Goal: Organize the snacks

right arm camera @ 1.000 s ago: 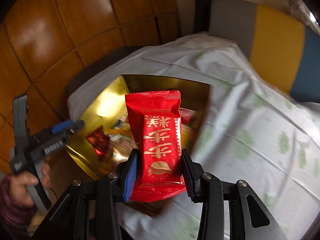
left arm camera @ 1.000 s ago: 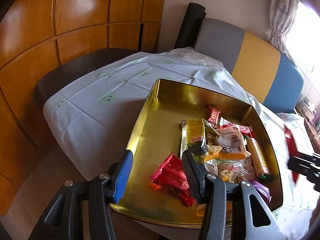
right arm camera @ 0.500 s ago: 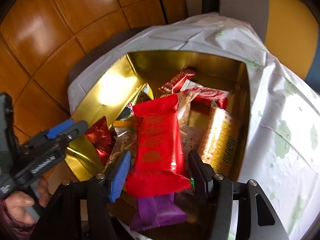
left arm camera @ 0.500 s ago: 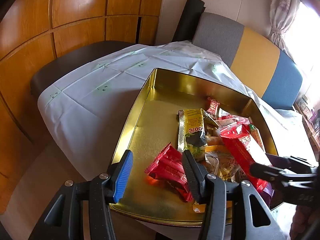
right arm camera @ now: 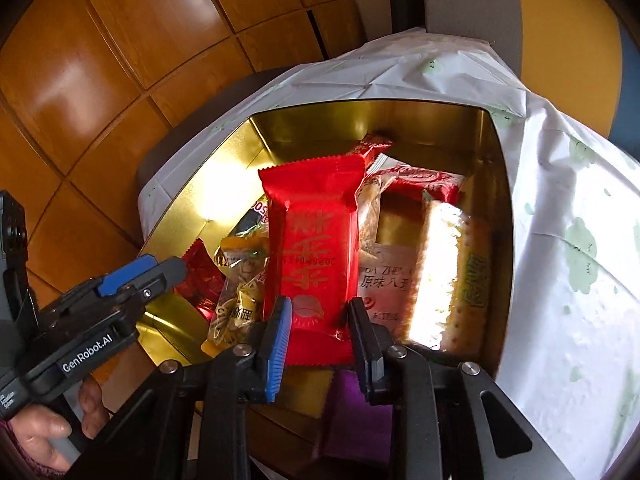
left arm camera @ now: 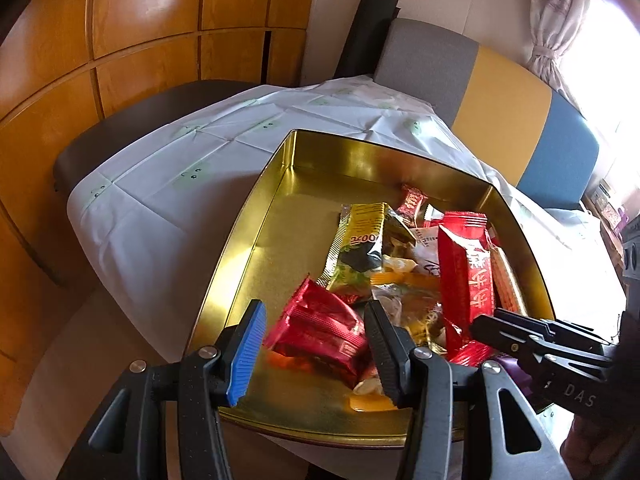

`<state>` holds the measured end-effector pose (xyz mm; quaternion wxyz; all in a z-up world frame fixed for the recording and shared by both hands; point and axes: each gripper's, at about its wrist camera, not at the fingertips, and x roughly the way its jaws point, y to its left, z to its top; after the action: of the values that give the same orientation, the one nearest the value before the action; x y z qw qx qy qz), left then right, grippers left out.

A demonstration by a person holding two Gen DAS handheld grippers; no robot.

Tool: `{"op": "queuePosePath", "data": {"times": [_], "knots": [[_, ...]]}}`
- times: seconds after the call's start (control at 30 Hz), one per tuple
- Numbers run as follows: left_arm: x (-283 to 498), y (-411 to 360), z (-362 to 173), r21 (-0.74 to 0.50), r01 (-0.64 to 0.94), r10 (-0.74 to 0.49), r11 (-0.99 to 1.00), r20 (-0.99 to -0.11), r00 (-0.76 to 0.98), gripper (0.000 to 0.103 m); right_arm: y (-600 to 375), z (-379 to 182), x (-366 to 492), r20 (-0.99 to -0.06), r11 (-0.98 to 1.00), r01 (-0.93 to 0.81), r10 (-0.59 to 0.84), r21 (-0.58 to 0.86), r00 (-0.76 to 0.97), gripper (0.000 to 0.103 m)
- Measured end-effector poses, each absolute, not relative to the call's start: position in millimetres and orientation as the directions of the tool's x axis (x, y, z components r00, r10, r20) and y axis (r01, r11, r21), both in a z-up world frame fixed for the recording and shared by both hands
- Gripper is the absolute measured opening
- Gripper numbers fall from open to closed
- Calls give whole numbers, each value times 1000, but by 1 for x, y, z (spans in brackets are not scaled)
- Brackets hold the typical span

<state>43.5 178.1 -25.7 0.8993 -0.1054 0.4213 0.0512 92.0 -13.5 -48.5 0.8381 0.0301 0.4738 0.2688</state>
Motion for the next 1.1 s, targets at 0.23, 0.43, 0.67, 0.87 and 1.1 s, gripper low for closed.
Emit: {"op": "queuePosePath", "data": {"times": [0.23,0.43,0.67,0.87,1.1], "knots": [[41,177,-23,-136,-180,11,974,-766,642,52,-13,-50,90,-784,856,-416,475,306,400,30],[40,170,-18,-123,-173,18,977,-761,648,52,-17,-47,86,-791,864,-399,465,307,398,36],[37,163,-13,-104,-159,26,982,-752,659,52,-18,-43,78,-792,873,-393,449,290,413,37],[34,160,-10,-96,-154,31,983,-748,663,52,-22,-36,72,-784,884,-386,429,264,449,40],[33,156,-9,-83,-147,35,986,-750,661,52,-26,-26,59,-764,911,-368,370,187,528,50]]}}
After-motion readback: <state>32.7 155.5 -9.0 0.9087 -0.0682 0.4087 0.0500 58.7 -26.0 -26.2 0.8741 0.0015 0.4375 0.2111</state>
